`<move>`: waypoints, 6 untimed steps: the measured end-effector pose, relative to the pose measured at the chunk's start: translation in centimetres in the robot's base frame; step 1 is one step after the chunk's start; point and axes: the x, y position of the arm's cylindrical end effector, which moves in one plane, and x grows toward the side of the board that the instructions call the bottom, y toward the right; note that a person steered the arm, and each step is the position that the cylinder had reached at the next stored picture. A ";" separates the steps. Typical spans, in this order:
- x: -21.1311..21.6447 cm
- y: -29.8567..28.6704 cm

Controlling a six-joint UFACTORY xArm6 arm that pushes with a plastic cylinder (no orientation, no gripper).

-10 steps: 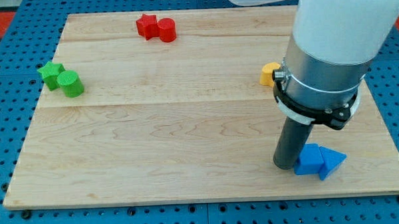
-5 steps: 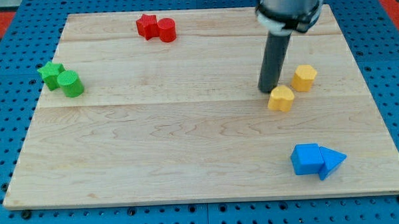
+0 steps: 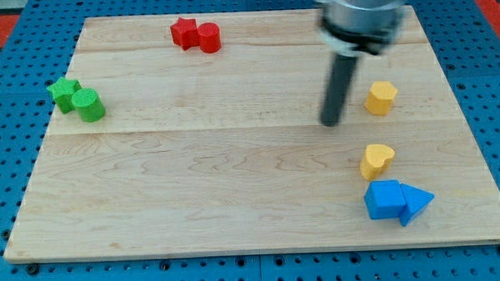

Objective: Place the yellow blocks above the the blue cube

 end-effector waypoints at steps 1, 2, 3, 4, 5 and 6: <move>-7.3 3.7; -4.0 8.6; 1.1 8.2; -3.8 9.8; -3.7 14.3; 1.4 11.2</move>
